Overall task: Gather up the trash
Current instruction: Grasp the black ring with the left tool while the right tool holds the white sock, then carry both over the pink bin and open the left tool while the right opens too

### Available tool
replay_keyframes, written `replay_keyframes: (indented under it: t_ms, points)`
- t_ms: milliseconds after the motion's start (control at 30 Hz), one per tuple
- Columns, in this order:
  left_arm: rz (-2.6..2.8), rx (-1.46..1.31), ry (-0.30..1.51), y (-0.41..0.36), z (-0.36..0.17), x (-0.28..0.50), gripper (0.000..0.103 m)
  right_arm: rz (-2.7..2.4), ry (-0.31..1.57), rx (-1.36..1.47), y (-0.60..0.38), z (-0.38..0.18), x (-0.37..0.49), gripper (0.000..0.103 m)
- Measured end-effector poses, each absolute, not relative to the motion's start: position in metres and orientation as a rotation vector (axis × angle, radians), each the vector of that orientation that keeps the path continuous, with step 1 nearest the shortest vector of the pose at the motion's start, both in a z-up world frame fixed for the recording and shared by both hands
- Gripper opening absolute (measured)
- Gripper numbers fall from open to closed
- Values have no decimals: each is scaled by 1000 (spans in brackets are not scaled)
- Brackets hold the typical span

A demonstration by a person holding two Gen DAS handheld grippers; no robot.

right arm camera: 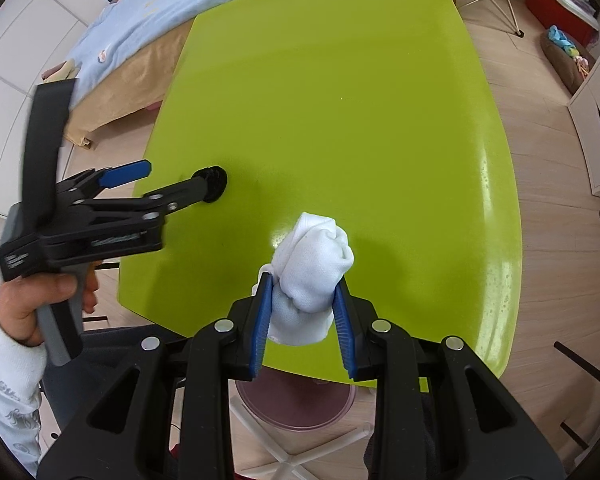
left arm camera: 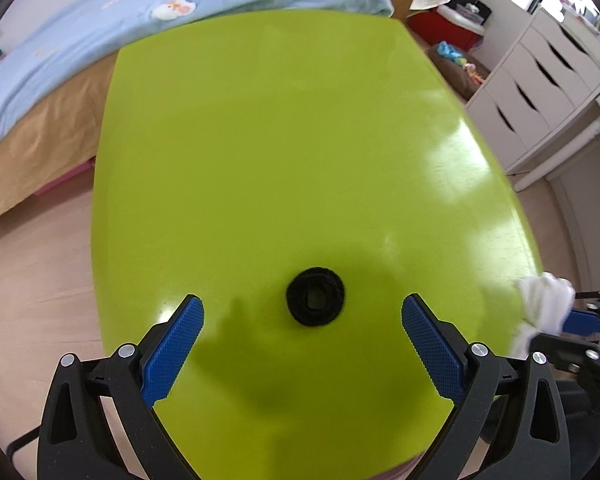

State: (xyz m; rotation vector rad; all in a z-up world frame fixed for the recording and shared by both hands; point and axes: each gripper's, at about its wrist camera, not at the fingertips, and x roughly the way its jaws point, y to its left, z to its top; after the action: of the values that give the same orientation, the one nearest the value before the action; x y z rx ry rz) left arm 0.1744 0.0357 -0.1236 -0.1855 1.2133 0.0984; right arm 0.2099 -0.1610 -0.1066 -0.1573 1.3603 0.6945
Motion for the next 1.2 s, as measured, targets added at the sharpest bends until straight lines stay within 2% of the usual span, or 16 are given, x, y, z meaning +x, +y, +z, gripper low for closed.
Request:
replay_keyframes:
  t_ms: [67, 100, 167, 433, 500, 567, 833, 1200]
  points:
    - [105, -184, 1219, 35, -128, 176, 93, 694, 1362, -160, -161, -108, 210, 30]
    - [107, -178, 1220, 34, -130, 175, 83, 692, 1363, -165, -162, -109, 210, 30]
    - [113, -169, 1230, 32, -133, 176, 74, 690, 1367, -167, -163, -111, 210, 30]
    - [104, -152, 1234, 28, -139, 177, 47, 690, 1364, -181, -157, -115, 207, 30]
    - [101, -147, 1243, 26, -141, 177, 34, 687, 1360, -185, -157, -114, 207, 30]
    - [93, -146, 1245, 25, -143, 178, 29, 686, 1352, -190, -157, -112, 207, 30]
    - [63, -142, 1213, 22, -132, 175, 25, 681, 1320, -194, -160, -106, 205, 30]
    - [12, -92, 1105, -3, -76, 129, 25, 687, 1221, -217, -170, -79, 179, 30]
